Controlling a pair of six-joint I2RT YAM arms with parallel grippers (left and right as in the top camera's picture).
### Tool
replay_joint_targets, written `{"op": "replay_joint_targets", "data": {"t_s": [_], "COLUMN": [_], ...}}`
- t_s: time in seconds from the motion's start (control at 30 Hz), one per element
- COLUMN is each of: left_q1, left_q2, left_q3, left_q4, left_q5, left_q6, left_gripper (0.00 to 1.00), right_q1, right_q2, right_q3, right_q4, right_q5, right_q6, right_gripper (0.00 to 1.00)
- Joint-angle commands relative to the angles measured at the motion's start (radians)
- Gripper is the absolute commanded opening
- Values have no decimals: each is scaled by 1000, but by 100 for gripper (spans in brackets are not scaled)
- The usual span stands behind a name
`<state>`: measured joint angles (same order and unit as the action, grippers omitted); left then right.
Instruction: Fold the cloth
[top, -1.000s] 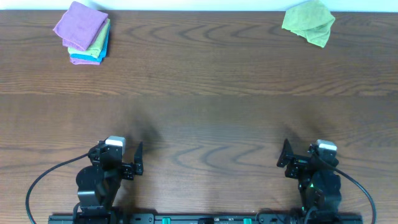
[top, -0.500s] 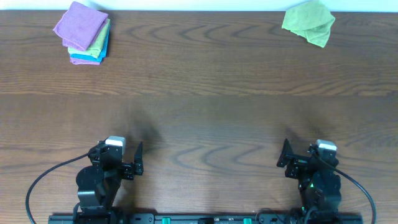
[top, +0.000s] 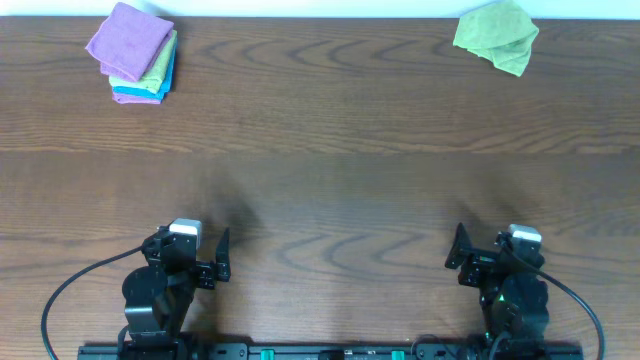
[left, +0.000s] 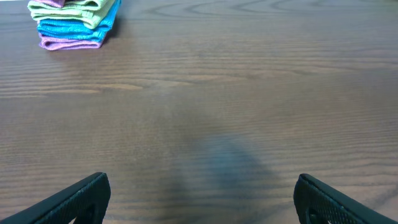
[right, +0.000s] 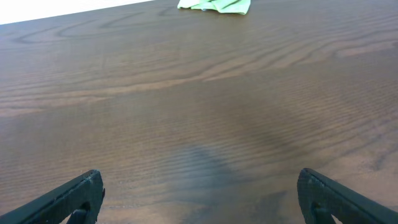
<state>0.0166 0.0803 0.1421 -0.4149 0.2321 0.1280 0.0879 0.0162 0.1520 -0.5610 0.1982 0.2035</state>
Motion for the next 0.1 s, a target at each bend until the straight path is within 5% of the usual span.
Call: {"op": "replay_joint_targets", "data": {"t_s": [0.0, 0.07], "left_q1": [-4, -4], "left_q2": [-10, -10], "left_q3": [-20, -20], "left_q4": [-6, -6], "left_q5": [-11, -11], "left_q6": [-12, -12], "left_gripper": [95, 95], "right_q1": [-8, -8], "right_q2": [-10, -10], "right_q3": [-2, -2], "right_q4": [-2, -2], "right_q5": [3, 3], "right_q6": [-10, -10], "right_gripper": [99, 99]}}
